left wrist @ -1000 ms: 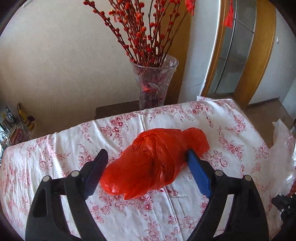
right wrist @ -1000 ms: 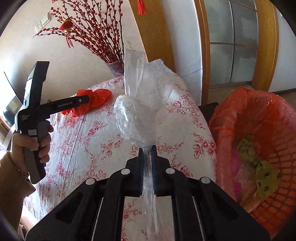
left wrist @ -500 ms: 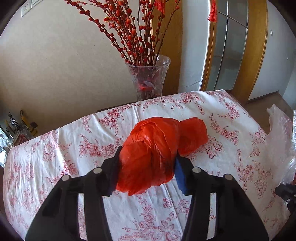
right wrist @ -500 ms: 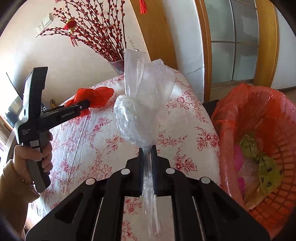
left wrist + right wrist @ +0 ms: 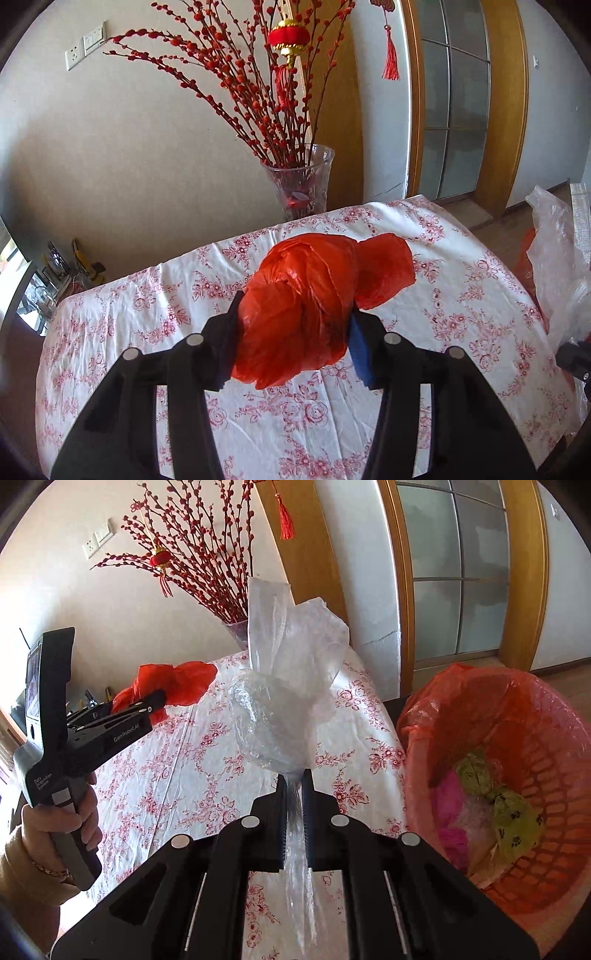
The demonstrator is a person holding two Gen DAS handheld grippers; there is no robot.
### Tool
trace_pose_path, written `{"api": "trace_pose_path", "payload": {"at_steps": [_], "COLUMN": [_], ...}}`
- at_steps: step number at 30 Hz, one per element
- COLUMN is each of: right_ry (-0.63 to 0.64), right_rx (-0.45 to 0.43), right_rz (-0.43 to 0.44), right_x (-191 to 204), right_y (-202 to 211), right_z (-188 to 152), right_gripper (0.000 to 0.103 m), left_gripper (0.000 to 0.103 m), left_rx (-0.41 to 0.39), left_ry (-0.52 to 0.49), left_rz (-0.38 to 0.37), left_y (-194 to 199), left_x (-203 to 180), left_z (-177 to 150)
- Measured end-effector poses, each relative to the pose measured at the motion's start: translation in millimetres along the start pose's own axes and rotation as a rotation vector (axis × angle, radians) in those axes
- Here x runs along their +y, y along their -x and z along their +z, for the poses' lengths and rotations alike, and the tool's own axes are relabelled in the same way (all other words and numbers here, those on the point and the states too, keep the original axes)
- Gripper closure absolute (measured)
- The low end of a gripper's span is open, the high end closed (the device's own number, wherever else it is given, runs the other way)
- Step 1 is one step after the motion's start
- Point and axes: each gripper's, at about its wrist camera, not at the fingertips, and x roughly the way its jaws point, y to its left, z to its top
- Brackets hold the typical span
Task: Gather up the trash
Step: 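Carry the clear and orange-red bags over the basket and open both tools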
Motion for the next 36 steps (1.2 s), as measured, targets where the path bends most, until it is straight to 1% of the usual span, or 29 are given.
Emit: {"api": "trace_pose_path", "payload": {"at_steps": [10,16,20,24,30,36], "right_ry": [-0.024,-0.031,-0.041,-0.058,-0.112,-0.19], "right_rx": [-0.048,-0.068,-0.076,-0.084,-0.094,-0.127], "right_rz": [-0.018,-0.042,-0.084,-0.13,-0.171,-0.202], "right_x": [-17.3,-26.4,-38.6,-54.5,-82.5,-118.6], "right_y": [33.4,47.5,55.0,62.7,72.2,87.6], "right_z": [-1.1,-3.1,-5.3,-6.7,-9.1,-5.5], "right_gripper": [0.095,0.095,0.095,0.095,0.095,0.095], "left_gripper": [0.053,0.053,0.053,0.053,0.053,0.053], "left_rx": [-0.039,-0.049,-0.045,-0.045,-0.041,-0.033], "left_ry": [0.009,0.003,0.005,-0.016,-0.047,-0.057], "left_rz": [-0.013,-0.046,-0.083,-0.125,-0.207,-0.294], "left_y": [39.1,56.4,62.8,67.4,75.5,83.8], "left_x": [-23.7,-40.5,-55.3,-73.4,-107.5,-140.0], "left_z": [4.9,5.7,4.5,2.8,0.0,-1.5]}}
